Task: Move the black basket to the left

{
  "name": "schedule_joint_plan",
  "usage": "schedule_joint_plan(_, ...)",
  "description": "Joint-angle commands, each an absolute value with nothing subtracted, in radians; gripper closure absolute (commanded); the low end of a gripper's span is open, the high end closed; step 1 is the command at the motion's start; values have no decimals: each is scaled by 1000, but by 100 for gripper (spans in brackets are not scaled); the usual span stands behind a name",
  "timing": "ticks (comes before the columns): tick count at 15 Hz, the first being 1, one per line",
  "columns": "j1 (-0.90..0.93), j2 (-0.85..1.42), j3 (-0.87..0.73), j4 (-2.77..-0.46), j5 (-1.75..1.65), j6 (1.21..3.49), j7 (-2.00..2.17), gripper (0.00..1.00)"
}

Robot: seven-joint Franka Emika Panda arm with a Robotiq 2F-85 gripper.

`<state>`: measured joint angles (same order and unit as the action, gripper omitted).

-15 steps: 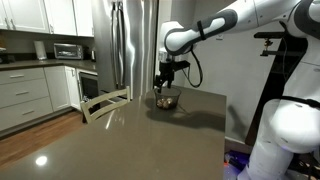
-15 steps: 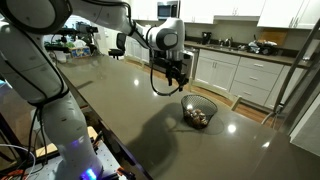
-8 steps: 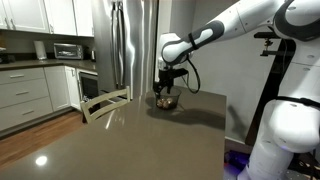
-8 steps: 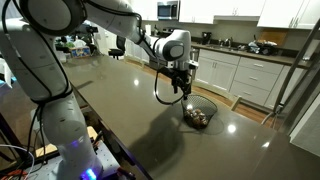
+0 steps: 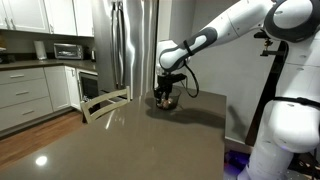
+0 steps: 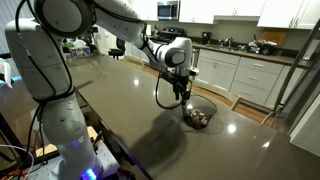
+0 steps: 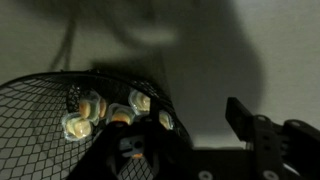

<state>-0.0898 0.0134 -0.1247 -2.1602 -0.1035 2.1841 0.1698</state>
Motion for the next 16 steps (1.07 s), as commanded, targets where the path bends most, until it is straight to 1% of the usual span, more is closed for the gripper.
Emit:
schedule_joint_plan(1,-94,6,-117,-2158,-84,2195,192,61)
schedule_joint_plan(5,-92,-10,-113,-2155,-92,2187,208,87)
schedule_joint_plan(6,-91,-14,-112,-2154,-94,2183,212,92)
schedule_joint_plan(10,-81,-38,-95,-2155,-106,2175,222,98)
schedule_joint_plan(12,-78,-51,-85,-2154,-103,2166,218,95)
schedule_joint_plan(16,-60,-71,-57,-2160,-103,2156,209,95)
